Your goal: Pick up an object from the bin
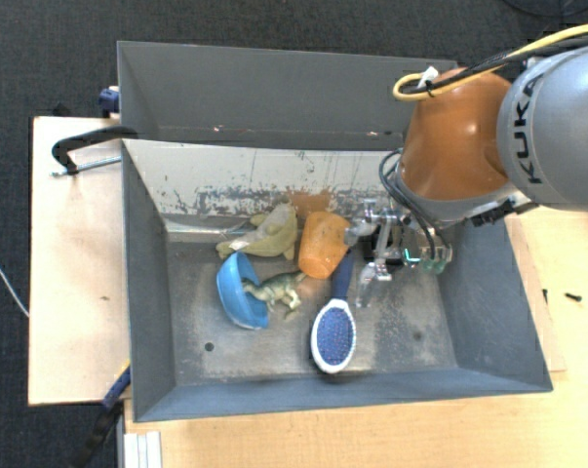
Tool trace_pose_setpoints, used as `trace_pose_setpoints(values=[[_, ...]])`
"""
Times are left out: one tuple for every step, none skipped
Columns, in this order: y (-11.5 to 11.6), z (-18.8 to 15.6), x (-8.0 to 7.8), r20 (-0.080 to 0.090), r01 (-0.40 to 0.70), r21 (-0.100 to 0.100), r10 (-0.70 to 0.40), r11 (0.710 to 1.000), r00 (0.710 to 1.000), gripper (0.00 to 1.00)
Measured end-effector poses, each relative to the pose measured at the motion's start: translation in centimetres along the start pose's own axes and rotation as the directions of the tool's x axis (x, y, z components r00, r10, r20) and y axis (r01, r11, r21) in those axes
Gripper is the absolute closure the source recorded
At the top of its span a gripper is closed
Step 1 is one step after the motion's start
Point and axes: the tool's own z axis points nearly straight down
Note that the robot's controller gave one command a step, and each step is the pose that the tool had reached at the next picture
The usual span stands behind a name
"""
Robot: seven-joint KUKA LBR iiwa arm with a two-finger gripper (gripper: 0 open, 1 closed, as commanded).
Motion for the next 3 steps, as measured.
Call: trace_pose_setpoints(values=[[2.0, 8.5, 1.0, -0.012, 0.192, 0.005, -0.192, 0.981, 0.981, 0.0], [2.2, 8.8, 1.2, -0.013, 0.192, 0.0, -0.192, 0.981, 0.981, 1.0], [2.8, -5.4, 2.0, 0.016, 0.445, 0.008, -0.445, 0.896, 0.896, 1.0]])
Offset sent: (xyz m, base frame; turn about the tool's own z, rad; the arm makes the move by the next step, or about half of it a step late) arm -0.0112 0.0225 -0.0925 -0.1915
